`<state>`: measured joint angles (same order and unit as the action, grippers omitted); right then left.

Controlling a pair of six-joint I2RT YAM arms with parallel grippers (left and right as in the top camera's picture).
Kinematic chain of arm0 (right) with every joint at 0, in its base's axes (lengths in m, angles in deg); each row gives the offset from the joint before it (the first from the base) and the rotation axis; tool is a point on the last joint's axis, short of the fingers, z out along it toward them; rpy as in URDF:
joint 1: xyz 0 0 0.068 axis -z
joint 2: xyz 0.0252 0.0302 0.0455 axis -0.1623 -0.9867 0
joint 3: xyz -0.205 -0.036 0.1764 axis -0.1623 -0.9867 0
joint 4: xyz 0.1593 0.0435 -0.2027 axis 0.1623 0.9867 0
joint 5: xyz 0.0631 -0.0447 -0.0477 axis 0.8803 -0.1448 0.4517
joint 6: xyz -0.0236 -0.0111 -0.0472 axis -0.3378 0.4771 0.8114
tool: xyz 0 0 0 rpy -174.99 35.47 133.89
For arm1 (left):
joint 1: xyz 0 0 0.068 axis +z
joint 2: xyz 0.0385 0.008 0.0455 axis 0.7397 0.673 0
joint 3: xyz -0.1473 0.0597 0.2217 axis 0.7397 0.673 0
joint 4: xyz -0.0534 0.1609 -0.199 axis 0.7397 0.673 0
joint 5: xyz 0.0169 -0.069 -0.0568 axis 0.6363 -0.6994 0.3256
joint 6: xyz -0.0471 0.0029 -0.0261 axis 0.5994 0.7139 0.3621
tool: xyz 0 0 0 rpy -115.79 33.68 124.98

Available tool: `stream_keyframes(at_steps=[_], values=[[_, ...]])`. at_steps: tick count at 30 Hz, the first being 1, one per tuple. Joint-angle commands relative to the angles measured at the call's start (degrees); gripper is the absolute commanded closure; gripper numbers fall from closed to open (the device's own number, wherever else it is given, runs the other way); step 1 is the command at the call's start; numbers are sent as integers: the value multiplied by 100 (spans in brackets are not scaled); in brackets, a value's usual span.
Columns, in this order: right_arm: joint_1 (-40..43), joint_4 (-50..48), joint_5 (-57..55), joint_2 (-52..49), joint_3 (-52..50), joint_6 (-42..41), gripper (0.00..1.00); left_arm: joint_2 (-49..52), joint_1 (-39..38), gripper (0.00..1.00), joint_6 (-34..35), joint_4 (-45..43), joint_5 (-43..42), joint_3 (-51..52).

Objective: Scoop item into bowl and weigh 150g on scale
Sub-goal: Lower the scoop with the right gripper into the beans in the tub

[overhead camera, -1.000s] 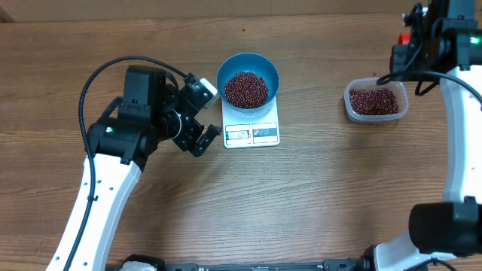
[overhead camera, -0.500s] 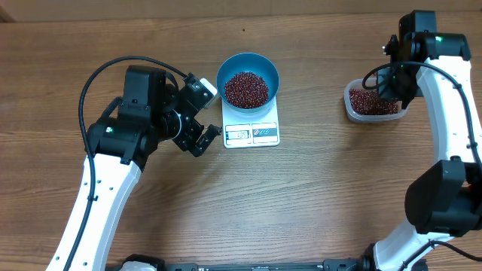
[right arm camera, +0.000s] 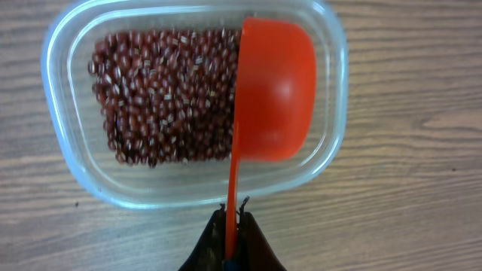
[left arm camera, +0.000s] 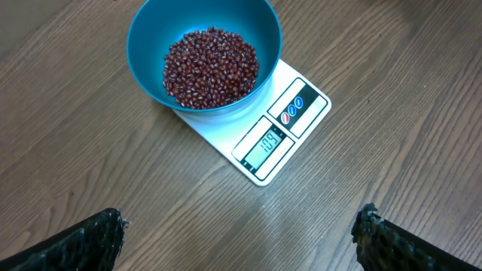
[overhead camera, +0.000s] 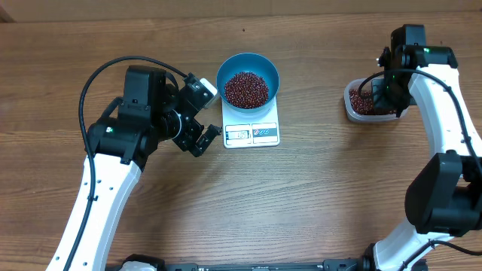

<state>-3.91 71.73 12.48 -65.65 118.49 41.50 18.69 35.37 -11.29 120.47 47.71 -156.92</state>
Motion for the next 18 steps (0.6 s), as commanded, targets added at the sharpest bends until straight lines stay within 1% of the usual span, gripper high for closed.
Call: stream_keyframes(at_steps=[1,8,14,18], values=[[-15,-72,-142,72,-20,247,96,-92,31,0,61,11,-81,-87],[-15,-87,-149,72,-24,1071,96,-92,31,0,59,11,-81,-87],[-15,-114,-592,55,-26,1097,96,-92,31,0,61,11,-81,-87],[-15,-92,-588,-55,-46,1207,96,-92,31,1,61,11,-81,-87]])
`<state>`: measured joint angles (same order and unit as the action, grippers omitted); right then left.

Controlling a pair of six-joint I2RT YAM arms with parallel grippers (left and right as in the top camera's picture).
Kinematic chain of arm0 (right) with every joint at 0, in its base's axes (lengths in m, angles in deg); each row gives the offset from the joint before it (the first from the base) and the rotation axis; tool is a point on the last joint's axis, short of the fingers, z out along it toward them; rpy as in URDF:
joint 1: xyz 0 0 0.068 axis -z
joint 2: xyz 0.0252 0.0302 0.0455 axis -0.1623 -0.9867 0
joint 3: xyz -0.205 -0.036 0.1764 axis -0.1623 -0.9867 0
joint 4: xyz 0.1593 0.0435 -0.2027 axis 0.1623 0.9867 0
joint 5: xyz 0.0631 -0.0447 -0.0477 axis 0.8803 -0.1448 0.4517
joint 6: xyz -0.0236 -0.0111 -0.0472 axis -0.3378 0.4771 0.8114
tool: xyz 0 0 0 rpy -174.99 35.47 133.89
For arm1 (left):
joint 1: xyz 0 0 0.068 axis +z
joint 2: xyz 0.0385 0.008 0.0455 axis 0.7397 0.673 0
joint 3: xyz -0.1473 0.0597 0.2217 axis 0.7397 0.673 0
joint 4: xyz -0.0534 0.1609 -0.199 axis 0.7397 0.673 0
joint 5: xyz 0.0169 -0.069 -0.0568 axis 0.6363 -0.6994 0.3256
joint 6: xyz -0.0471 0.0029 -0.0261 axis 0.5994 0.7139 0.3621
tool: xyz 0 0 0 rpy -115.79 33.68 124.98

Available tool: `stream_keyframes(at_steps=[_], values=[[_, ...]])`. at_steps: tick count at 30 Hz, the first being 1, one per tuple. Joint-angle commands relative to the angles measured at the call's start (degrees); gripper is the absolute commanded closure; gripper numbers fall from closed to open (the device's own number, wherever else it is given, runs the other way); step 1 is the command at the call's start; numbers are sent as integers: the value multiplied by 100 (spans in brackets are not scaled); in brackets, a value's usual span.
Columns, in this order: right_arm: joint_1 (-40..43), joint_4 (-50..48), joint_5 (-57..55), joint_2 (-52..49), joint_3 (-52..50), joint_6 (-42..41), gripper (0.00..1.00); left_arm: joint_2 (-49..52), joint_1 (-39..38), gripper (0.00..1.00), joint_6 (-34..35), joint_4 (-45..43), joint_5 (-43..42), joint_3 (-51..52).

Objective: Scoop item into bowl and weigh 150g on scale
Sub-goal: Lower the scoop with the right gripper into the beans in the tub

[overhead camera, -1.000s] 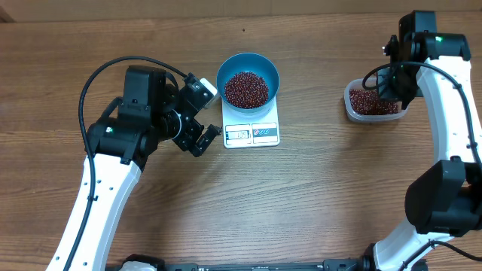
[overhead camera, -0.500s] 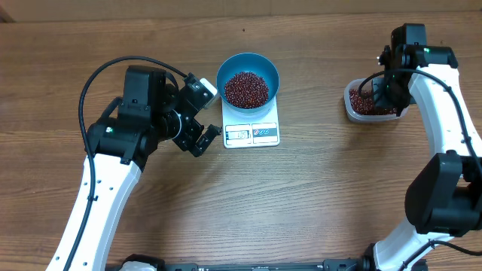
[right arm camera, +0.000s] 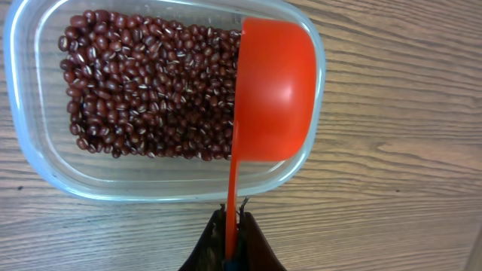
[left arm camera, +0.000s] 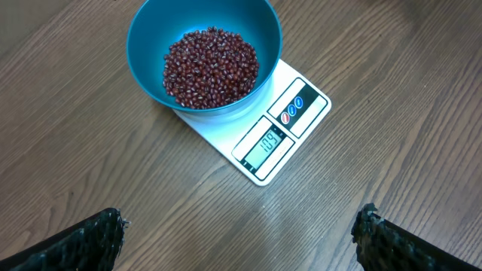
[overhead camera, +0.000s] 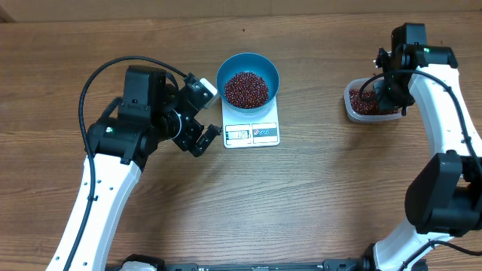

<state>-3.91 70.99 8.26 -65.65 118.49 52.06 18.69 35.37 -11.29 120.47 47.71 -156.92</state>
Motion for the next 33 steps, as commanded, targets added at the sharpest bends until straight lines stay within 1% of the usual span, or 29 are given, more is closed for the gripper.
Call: stream_keyframes(at_steps=[1,8,15,20,21,28,33], values=[[-15,-22,-166,-81,-72,157,96,-92,31,1,61,11,-81,-87],[-15,-17,-232,-431,-415,166,96,-92,31,0,59,11,-81,-87],[-20,170,-52,-470,-549,146,96,-92,31,0,61,11,-81,-87],[-20,306,920,-470,-549,146,96,-92,31,0,61,11,-81,-87],[-20,304,1261,-470,-549,146,96,-92,31,0,61,11,-81,-87],[-13,341,2498,-468,-546,118,96,-92,31,0,61,11,-81,-87],[-13,350,2699,-468,-546,-433,96,-92,31,1,61,11,-81,-87]])
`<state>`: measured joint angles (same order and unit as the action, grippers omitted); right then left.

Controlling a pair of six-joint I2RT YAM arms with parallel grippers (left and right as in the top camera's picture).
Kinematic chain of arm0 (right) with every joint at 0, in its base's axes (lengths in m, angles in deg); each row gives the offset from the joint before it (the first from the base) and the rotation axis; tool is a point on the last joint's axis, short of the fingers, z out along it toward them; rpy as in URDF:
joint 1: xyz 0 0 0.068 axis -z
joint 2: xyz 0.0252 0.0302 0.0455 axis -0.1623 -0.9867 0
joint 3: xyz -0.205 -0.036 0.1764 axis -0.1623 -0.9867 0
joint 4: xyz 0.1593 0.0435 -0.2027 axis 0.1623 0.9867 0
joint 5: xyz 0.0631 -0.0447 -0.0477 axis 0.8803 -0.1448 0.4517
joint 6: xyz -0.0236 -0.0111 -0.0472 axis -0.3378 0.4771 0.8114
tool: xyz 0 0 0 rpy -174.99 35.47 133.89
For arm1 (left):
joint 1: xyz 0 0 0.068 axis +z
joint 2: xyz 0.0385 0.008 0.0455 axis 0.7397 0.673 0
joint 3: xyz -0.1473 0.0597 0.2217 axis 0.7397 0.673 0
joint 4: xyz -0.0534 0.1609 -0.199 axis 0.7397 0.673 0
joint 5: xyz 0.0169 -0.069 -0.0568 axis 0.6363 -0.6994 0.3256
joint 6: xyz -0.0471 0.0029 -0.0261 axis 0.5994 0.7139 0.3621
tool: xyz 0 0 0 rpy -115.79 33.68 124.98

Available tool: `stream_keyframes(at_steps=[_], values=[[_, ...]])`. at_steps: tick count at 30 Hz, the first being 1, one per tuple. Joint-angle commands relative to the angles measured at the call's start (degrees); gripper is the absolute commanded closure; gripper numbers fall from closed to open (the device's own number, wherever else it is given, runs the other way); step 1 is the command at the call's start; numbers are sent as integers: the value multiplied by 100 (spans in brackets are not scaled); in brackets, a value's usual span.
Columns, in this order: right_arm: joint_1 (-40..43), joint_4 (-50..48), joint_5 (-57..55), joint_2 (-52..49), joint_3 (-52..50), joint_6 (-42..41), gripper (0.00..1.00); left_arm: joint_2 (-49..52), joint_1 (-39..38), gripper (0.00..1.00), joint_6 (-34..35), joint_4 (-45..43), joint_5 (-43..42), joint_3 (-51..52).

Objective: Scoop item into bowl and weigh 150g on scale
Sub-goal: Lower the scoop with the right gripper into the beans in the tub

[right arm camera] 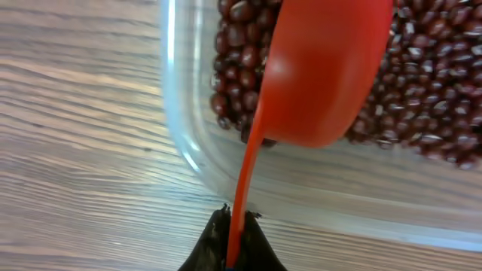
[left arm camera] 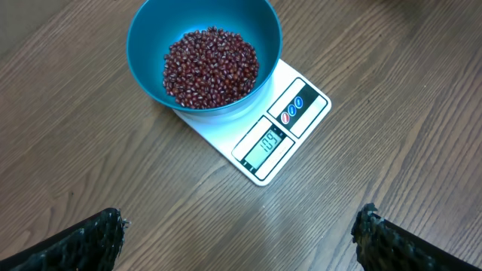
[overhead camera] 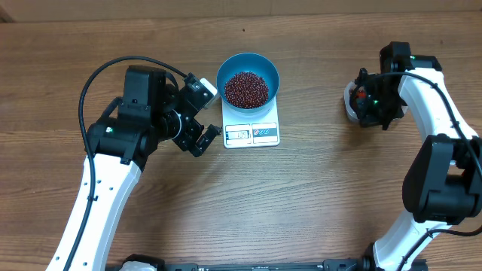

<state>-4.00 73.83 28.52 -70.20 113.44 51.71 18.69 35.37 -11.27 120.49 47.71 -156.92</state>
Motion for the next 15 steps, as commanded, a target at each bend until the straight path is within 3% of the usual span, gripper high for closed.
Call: stream_keyframes(at_steps=[1,8,15], values=[[-4,85,680,-13,-42,-522,96,-92,31,0,59,9,-81,-87],[170,92,1294,-13,-42,-605,96,-92,31,0,59,9,-81,-87],[970,83,2337,-13,-42,-601,96,-92,31,0,57,9,-81,-87]])
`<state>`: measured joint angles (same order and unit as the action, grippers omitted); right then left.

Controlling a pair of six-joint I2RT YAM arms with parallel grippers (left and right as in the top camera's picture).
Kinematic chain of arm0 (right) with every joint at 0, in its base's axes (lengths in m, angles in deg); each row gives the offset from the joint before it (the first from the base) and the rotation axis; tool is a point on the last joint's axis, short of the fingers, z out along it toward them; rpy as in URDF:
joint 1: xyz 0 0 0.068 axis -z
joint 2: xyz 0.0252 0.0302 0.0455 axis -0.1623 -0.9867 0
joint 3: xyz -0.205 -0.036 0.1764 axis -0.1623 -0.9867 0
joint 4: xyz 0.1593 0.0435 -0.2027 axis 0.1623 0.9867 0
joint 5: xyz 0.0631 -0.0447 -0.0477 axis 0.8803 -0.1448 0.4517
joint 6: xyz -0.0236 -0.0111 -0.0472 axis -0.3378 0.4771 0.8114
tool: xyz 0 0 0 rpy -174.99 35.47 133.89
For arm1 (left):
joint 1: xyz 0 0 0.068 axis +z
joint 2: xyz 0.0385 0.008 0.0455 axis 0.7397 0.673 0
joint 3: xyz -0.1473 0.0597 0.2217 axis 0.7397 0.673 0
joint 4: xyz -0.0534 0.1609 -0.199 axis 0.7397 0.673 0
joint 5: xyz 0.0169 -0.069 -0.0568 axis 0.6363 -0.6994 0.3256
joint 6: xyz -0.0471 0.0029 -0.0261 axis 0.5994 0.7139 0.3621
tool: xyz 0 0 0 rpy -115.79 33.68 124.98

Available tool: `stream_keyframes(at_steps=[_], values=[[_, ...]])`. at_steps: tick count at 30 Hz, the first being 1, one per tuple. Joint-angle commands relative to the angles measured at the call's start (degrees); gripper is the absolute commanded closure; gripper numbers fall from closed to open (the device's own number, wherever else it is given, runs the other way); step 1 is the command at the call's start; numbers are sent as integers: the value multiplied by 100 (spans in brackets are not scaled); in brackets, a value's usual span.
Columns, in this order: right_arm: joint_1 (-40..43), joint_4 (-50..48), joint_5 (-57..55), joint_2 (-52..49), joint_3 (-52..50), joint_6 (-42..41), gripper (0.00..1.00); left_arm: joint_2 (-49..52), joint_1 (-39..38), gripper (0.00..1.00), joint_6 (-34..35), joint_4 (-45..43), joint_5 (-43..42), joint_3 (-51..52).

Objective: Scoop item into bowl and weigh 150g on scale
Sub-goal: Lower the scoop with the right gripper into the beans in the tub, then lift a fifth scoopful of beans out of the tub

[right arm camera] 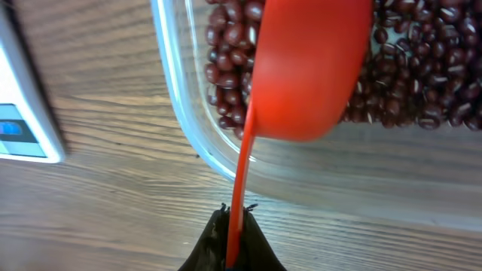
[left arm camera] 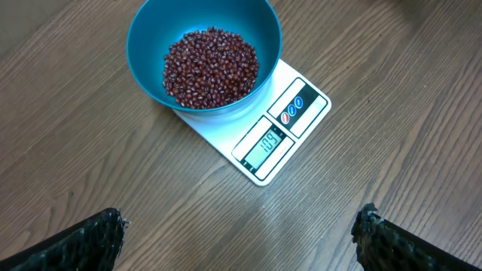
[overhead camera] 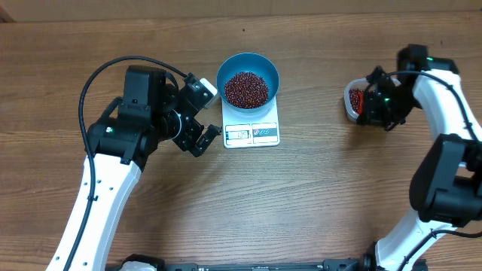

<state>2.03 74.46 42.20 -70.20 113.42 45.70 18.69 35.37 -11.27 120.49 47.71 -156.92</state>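
A blue bowl (overhead camera: 248,77) of red beans (left arm camera: 211,67) stands on the small white scale (overhead camera: 251,132); its display (left arm camera: 266,143) reads 109. At the right a clear tub (right arm camera: 301,169) holds more red beans (right arm camera: 407,83). My right gripper (right arm camera: 236,214) is shut on the handle of an orange scoop (right arm camera: 309,68), whose cup is tipped down into the tub's beans. My left gripper (left arm camera: 237,229) is open over bare table just left of the scale, nothing between its fingers.
The brown wooden table (overhead camera: 316,196) carries only the scale and the tub (overhead camera: 354,102). A corner of the scale (right arm camera: 19,113) shows at the left edge of the right wrist view. The left arm (overhead camera: 120,150) sits left of the scale.
My right wrist has shifted a little to the right over the tub, and the scoop stays dipped into the beans. The left arm, bowl and scale reading are unchanged.
My right gripper first held the orange scoop level above the tub, cup empty. Then the tub sat further left under it. Later the scoop was tilted down into the beans at the tub's near end, where it remains. The scale has read 109 throughout, the left gripper open and still.
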Motion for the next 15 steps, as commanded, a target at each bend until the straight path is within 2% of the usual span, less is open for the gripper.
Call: stream_keyframes(at_steps=[1,8,15], values=[[505,26,1165,-13,-39,2,96,-92,31,1,59,9,-81,-87],[1298,262,2024,-13,-42,94,96,-92,31,0,59,9,-81,-87],[1987,415,2892,-13,-42,612,96,-92,31,0,59,9,-81,-87]])
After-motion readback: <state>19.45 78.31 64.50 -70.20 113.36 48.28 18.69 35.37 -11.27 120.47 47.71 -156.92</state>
